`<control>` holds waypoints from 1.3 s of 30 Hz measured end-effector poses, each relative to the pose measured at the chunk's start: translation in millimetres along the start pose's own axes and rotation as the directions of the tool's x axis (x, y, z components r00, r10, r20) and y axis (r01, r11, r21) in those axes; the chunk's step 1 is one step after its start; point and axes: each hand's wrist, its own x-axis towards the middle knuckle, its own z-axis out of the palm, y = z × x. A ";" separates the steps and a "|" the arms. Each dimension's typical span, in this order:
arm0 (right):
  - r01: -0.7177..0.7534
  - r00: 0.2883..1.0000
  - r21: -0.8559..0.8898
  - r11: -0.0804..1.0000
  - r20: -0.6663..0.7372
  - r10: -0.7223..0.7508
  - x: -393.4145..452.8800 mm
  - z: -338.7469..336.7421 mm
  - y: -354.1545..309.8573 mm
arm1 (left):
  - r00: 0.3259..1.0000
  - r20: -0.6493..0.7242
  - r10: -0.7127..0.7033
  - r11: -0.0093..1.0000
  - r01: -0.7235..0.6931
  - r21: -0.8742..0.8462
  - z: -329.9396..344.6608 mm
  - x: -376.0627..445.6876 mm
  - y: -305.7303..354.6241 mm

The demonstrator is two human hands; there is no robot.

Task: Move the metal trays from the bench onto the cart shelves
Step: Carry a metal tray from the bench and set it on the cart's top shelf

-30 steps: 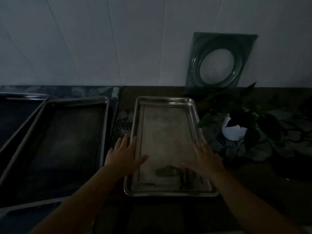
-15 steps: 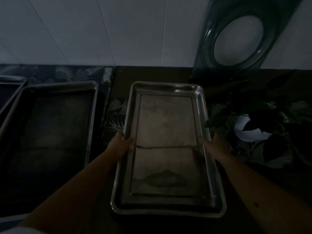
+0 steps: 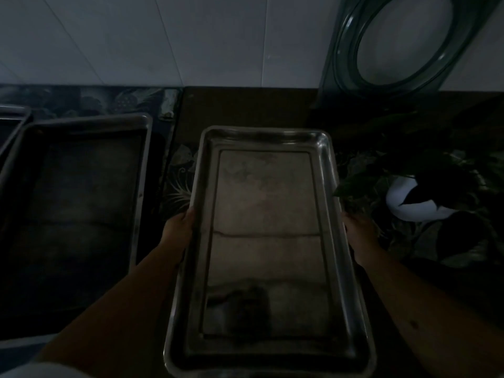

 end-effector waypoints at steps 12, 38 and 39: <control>-0.029 0.995 -0.027 0.999 0.097 0.031 -108.5 -12.9 0.2 | 0.992 0.114 -0.054 0.995 0.064 -0.082 -85.6 -82.7 -33.1; 0.836 0.349 -0.185 0.517 0.906 -0.240 -351.2 222.3 15.1 | 0.557 -0.647 -0.521 0.721 -0.119 -0.682 -211.4 -459.0 -320.0; 0.864 0.304 -0.174 0.472 0.929 -0.213 -369.9 235.9 18.0 | 0.519 -0.656 -0.548 0.706 -0.133 -0.695 -211.8 -475.4 -329.2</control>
